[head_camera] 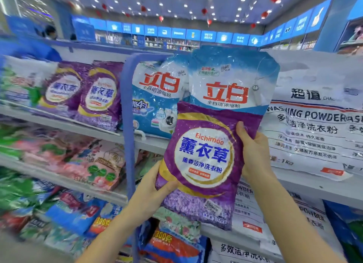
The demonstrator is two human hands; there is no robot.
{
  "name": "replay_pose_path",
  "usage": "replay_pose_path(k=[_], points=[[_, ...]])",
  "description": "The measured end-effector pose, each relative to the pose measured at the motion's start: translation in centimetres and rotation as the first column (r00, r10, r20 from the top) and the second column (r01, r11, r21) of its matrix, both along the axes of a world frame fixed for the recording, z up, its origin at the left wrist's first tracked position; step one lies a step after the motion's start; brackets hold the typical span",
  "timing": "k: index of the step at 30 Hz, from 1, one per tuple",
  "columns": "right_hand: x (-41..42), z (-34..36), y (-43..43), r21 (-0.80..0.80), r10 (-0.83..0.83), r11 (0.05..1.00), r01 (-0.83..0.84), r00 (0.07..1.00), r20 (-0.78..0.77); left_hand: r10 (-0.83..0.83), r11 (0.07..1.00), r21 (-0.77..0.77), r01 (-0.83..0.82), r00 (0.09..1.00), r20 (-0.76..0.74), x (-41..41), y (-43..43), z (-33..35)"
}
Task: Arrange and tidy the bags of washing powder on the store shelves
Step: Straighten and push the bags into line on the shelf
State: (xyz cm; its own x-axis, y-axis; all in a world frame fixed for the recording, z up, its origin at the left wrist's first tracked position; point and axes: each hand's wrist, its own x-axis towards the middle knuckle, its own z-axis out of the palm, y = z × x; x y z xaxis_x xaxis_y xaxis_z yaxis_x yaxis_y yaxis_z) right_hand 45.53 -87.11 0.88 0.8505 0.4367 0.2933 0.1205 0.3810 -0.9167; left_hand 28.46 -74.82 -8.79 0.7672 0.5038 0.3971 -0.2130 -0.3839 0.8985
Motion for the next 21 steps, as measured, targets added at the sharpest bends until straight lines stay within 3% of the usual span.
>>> replay_pose_path(k=[4, 8, 13, 18, 21], points=[[-3.0, -1.0, 2.2, -0.054, 0.071, 0.997, -0.062, 0.982, 0.175, 0.028, 0.991, -0.126, -0.044, 0.992, -0.124, -3.4, 0.9, -0.6], [-7.0, -1.6, 5.0, -0.081, 0.194, 0.981, -0.178, 0.937, 0.289, 0.085, 0.950, -0.292, -0.107, 0.993, -0.088, -6.2, 1.9, 0.4], [-9.7, -1.0, 9.8, -0.081, 0.296, 0.955, -0.285, 0.935, 0.197, 0.324, 0.867, -0.401, -0.294, 0.946, 0.008, -8.3, 5.5, 1.7], [-11.4, -0.7, 14.5, -0.191, 0.506, 0.859, -0.476, 0.846, 0.168, 0.397, 0.814, -0.478, -0.330, 0.917, 0.042, -11.3, 10.0, 1.8], [-12.3, -1.9, 17.8, -0.304, 0.552, 0.819, -0.486, 0.812, 0.189, 0.435, 0.775, -0.530, -0.345, 0.899, 0.051, -12.9, 14.2, 1.7]])
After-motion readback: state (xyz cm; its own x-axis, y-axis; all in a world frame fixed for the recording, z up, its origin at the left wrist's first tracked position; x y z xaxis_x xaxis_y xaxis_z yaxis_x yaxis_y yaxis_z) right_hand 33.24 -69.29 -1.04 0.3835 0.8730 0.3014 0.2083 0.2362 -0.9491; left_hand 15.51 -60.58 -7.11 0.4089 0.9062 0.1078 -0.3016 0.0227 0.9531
